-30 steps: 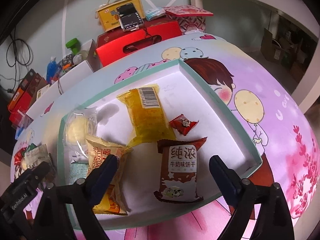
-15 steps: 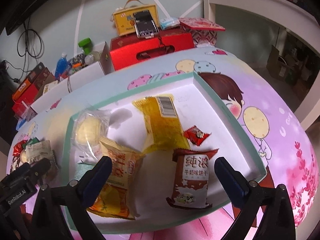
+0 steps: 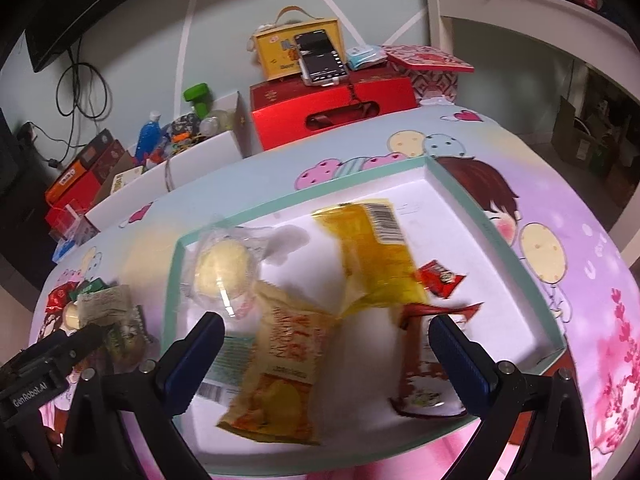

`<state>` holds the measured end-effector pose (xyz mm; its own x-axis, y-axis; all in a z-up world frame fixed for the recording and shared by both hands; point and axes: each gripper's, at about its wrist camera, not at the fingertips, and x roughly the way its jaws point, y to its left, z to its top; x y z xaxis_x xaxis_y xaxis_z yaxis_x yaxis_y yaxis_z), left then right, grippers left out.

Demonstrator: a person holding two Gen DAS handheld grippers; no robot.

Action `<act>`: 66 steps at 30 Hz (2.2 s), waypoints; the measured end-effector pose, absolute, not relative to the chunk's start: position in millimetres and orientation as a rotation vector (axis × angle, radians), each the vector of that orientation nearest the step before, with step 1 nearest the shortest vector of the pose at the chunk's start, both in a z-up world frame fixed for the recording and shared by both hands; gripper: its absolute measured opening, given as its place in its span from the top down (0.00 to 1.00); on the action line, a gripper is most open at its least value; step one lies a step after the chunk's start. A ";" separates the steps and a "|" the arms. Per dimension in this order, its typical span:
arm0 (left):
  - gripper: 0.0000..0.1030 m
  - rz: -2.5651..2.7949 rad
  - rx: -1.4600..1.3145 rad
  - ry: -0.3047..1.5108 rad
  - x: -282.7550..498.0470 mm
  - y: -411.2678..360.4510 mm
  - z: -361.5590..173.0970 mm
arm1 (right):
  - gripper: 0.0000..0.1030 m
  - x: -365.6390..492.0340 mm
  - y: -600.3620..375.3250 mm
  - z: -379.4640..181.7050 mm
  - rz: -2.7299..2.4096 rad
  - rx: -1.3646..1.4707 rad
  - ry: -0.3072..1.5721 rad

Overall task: Organize snacks
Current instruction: 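Move both open tools back over the snack pile, then grasp the pink bread roll bag with the left tool while the right grasps the green cake pack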

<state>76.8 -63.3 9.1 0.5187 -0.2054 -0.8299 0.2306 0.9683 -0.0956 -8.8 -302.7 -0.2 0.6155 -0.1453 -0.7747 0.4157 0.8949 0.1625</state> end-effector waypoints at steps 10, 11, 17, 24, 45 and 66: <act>0.08 0.012 -0.024 0.998 86.1 40.9 8.5 | 0.00 11.0 -250.4 -4.4 -0.211 0.276 0.894; 0.08 0.037 -0.049 0.998 86.1 54.9 8.7 | 0.00 13.3 -244.4 -4.1 -0.191 0.272 0.895; 0.08 0.143 -0.142 0.987 83.4 106.3 10.8 | 0.00 26.2 -203.2 1.5 -0.075 0.224 0.870; 0.08 0.145 -0.211 0.995 85.9 123.8 3.7 | 0.00 40.3 -152.1 -2.3 0.046 0.132 0.863; 0.08 -0.203 -0.188 1.092 125.2 34.0 -30.7 | 0.06 85.7 -114.6 -54.6 0.151 0.085 0.979; 0.58 -0.240 -0.094 1.168 126.5 10.4 -54.3 | 0.35 88.1 -118.5 -60.1 0.122 0.062 0.982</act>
<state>126.5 10.4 -54.3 0.3695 -0.2353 -0.8990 0.1382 0.9706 -0.1972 88.1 -118.5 -60.1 0.5490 0.1309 -0.8255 -0.0750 0.9914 0.1074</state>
